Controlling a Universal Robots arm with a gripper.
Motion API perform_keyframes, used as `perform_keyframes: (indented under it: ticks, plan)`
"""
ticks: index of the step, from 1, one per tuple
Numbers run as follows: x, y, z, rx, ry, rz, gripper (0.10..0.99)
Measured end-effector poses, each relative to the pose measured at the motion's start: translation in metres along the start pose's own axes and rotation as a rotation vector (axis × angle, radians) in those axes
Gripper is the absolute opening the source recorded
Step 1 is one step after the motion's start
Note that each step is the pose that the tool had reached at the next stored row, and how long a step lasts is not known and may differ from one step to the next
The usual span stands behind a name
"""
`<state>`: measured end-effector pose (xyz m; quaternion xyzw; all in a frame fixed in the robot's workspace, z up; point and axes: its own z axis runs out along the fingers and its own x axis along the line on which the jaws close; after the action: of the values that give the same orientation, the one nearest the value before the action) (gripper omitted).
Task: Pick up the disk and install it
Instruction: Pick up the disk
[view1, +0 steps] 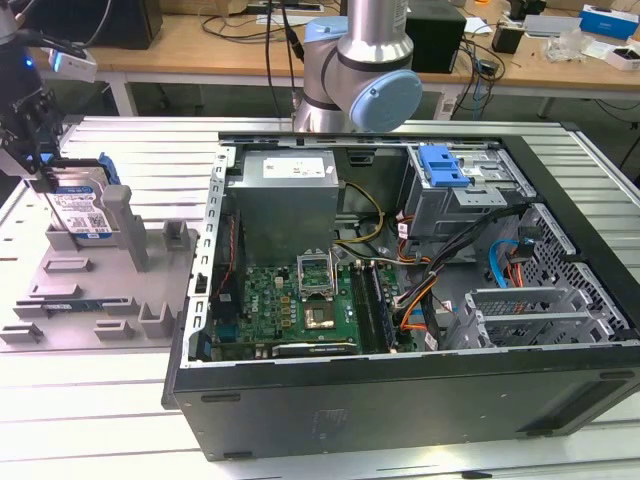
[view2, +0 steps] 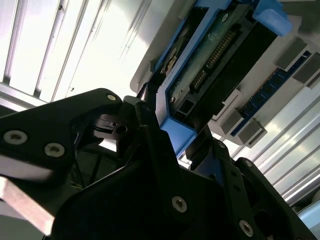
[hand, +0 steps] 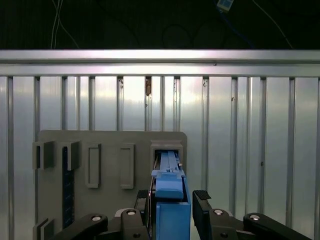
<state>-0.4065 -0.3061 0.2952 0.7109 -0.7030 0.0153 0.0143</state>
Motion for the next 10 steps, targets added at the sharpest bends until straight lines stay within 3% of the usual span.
perform_keyframes:
  ticks: [9,10]
  plan:
    - [0.0000,0.0000,0.0000,0.000,0.0000,0.001,0.467]
    - [0.0000,0.0000,0.0000,0.000,0.0000,0.002,0.392]
